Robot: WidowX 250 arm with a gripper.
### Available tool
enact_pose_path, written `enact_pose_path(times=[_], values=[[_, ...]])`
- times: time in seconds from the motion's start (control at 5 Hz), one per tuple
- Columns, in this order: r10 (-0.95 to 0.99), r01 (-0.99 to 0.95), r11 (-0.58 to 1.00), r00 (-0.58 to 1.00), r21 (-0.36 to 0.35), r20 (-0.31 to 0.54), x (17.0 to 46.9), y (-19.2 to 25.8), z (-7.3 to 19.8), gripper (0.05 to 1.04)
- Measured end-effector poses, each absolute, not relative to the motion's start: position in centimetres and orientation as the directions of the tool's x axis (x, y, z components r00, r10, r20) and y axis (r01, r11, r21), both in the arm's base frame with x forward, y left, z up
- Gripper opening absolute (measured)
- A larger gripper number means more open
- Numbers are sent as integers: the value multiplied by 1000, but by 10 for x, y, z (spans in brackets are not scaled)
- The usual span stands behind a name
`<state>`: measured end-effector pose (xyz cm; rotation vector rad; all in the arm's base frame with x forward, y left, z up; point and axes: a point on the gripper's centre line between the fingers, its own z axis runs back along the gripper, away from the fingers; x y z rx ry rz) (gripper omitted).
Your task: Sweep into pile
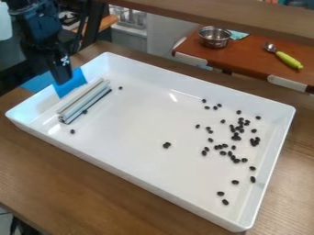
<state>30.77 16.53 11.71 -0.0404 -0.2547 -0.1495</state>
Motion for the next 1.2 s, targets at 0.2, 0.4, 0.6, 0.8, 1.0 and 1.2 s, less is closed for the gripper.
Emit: enact_pose_path(times=[0.2, 0.4, 0.6, 0.8, 1.0, 1.2], values=[[-133, 146, 988, 965, -45, 227, 307, 164, 106, 1000], [-107, 119, 992, 975, -51, 195, 319, 161, 98, 1000], [-107, 118, 992, 976, -45, 187, 329, 158, 91, 1000], [-92, 100, 994, 977, -34, 193, 335, 160, 85, 1000], [-95, 103, 994, 979, -31, 182, 339, 157, 78, 1000], [-98, 104, 994, 977, -21, 190, 340, 159, 78, 1000]])
